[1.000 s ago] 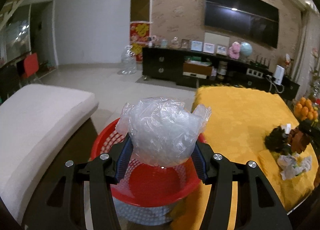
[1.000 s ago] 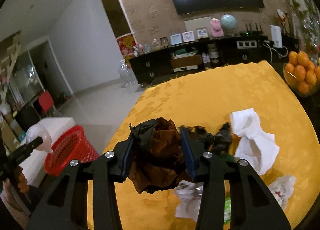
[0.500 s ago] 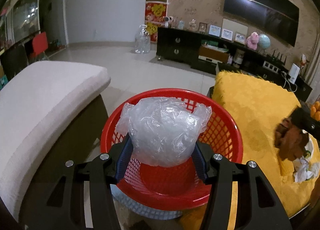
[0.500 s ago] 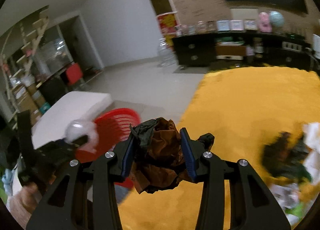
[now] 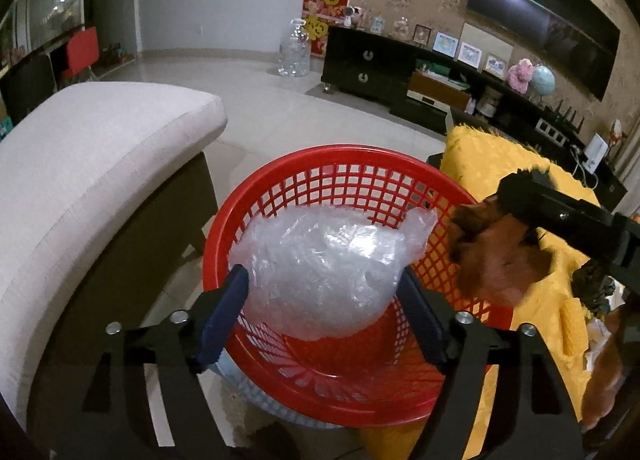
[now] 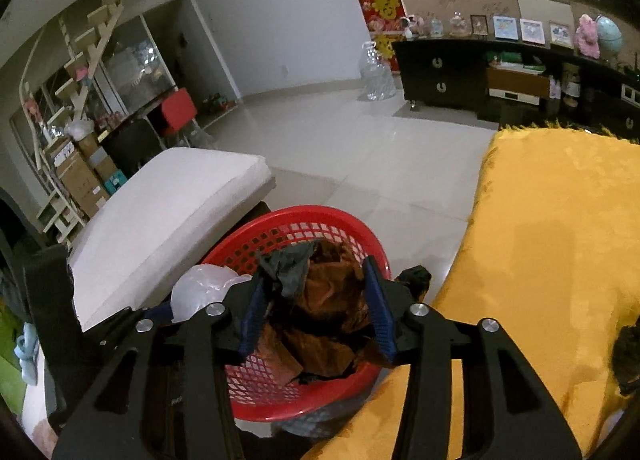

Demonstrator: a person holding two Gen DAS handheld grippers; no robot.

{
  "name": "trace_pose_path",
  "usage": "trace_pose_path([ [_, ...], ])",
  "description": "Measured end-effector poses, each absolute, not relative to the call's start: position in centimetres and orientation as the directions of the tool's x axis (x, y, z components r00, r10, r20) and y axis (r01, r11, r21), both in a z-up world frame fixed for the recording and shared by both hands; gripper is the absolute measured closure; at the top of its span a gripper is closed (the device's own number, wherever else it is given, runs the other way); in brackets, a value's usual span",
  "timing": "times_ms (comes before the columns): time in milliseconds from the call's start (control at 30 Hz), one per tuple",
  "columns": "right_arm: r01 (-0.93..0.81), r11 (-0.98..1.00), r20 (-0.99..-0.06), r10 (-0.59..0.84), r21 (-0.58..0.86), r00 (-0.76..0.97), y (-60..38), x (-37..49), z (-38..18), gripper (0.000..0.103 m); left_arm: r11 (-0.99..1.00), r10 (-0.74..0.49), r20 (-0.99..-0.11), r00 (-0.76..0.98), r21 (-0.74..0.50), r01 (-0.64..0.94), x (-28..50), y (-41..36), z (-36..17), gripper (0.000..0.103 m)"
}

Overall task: Collect trash
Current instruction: 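Carry both bags to the red wastebasket and open both grippers to drop them, then move the left gripper to the table and grasp the yellow foam net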

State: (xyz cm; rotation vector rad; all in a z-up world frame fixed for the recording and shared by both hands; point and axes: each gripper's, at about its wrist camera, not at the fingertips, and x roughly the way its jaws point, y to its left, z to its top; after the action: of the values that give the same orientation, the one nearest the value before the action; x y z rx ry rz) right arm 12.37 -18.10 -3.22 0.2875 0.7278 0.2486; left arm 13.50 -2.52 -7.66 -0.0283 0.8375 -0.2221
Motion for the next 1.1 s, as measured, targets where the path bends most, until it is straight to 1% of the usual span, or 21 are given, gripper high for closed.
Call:
trace_pose_path([
  [33,-0.118,0.93,-0.611,0.32,0.348,0.724,-18.1,12.3,-3.2,0.044,0.977,-0.205,-0.732,0.649,-0.111,0.184,13.5,-2.5,-7.7,0.027],
  [100,-0.113,0.927,-0.606,0.322,0.358,0.727,-18.1,12.2,-3.3,0.036,0.977,-0.204,-0.73,0.653,-0.11,0.182,13.4,-2.4,-7.7,0.025],
  [267,-0.111,0.927,-0.597,0.32,0.359,0.736,-18.4,11.4,-2.9,0.035,0.977,-0.209,-0.713,0.669,-0.121,0.176,13.2,-2.2,-7.3,0.023],
  [367,-0.106,0.932,-0.586,0.302,0.346,0.752,-19.0,10.5,-2.4,0.035,0.976,-0.216,-0.682,0.699,-0.125,0.18,12.7,-2.2,-6.6,0.022],
  [433,-0.095,0.939,-0.58,0.281,0.331,0.765,-19.8,9.6,-2.0,0.035,0.973,-0.23,-0.652,0.722,-0.132,0.19,12.2,-2.3,-5.9,0.022],
  [567,-0.048,0.952,-0.573,0.222,0.302,0.789,-22.1,7.3,-1.6,0.032,0.967,-0.254,-0.62,0.742,-0.146,0.21,11.8,-2.5,-5.3,0.022],
  [667,0.007,0.965,-0.574,0.15,0.261,0.805,-24.6,4.7,-1.4,0.03,0.963,-0.27,-0.604,0.75,-0.149,0.227,11.3,-2.9,-5.1,0.022],
  [867,0.175,0.974,-0.594,-0.058,0.141,0.803,-30.7,-1.3,-2.2,0.026,0.942,-0.328,-0.568,0.755,-0.141,0.304,9.6,-4.8,-4.8,0.022],
  [1000,0.31,0.946,-0.59,-0.199,0.092,0.782,-34.7,-4.8,-3.1,0.025,0.922,-0.371,-0.568,0.735,-0.134,0.362,8.3,-7.2,-5.1,0.022],
  [1100,0.381,0.922,-0.577,-0.274,0.071,0.77,-36.5,-6.5,-3.8,0.025,0.903,-0.397,-0.585,0.707,-0.111,0.415,7.2,-9.6,-5.6,0.022],
])
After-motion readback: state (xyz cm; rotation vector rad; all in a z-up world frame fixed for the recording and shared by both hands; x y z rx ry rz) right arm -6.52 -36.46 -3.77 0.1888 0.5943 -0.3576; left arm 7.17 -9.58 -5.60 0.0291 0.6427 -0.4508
